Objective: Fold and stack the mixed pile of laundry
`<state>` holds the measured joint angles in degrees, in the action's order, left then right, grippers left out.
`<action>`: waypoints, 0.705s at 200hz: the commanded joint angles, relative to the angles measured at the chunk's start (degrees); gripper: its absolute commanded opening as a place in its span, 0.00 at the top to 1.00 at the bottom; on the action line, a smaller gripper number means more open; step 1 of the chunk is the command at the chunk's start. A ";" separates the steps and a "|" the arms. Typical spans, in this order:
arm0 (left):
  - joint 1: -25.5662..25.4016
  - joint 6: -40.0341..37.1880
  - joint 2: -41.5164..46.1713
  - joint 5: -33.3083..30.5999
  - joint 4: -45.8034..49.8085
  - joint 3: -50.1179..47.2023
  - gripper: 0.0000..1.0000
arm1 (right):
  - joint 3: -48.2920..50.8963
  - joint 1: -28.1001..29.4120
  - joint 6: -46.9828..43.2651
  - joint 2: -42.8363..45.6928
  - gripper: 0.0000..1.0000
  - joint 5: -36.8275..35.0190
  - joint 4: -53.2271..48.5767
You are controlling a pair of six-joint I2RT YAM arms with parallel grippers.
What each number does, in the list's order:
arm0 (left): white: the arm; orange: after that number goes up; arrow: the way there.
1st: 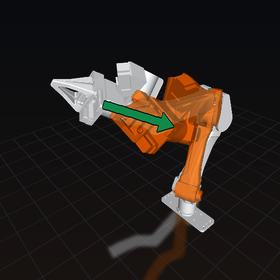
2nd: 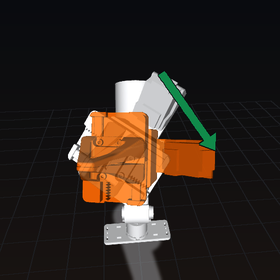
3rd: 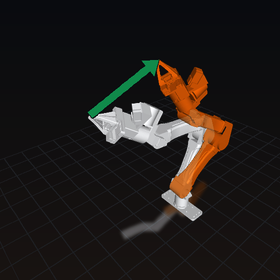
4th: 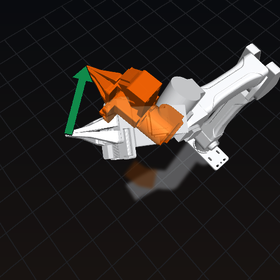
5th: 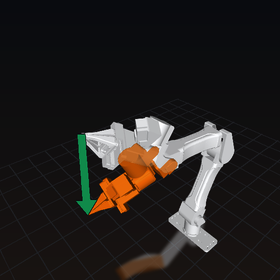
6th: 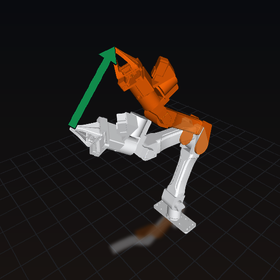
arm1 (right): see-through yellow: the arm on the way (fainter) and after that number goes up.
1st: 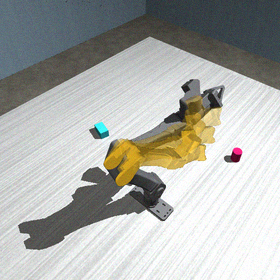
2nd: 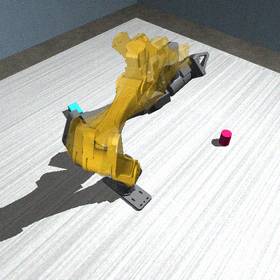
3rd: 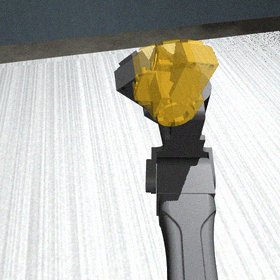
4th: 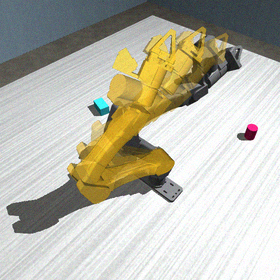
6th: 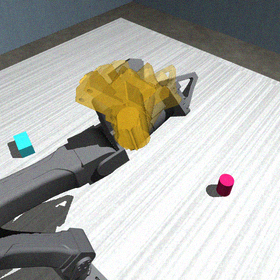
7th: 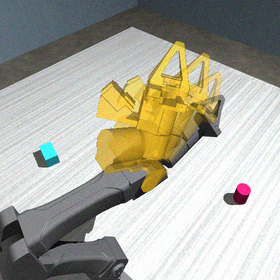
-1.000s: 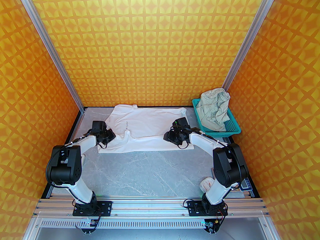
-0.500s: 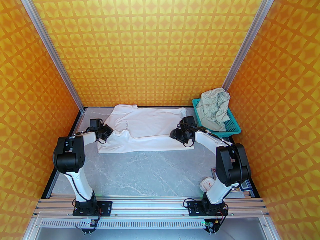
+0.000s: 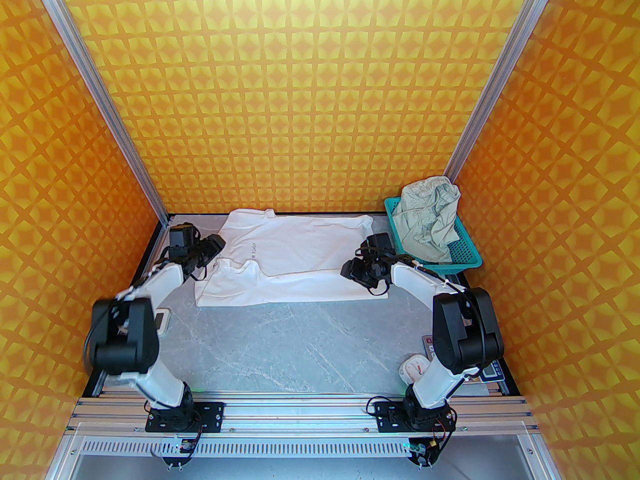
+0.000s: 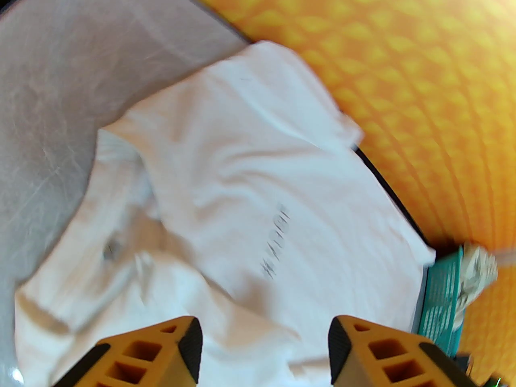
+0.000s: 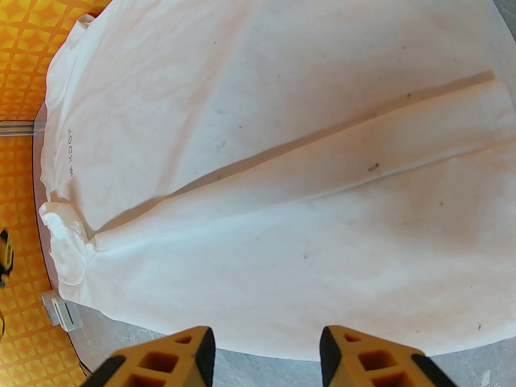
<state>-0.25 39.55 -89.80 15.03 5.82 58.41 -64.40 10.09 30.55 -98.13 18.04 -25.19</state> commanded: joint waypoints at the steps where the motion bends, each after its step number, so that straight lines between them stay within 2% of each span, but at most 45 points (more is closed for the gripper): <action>1: -1.48 -3.05 1.94 -2.37 7.20 -7.22 0.51 | 0.47 -0.24 0.04 1.86 0.52 0.30 -0.65; 25: -3.28 -2.63 1.32 -2.17 6.76 -9.28 0.79 | 0.20 -0.29 0.55 0.77 0.52 0.85 -0.16; 47: -4.82 -3.55 -2.95 -2.19 6.46 -6.97 0.91 | 0.40 -0.24 1.72 0.52 0.52 1.60 0.85; 141: -8.19 -4.98 -20.23 -2.63 7.83 8.09 0.95 | 1.61 -0.20 1.91 1.89 0.53 2.07 1.37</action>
<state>-7.90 35.86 -107.07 13.43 12.23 63.44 -63.35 10.09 31.70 -97.71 19.14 -24.56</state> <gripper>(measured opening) 0.054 0.474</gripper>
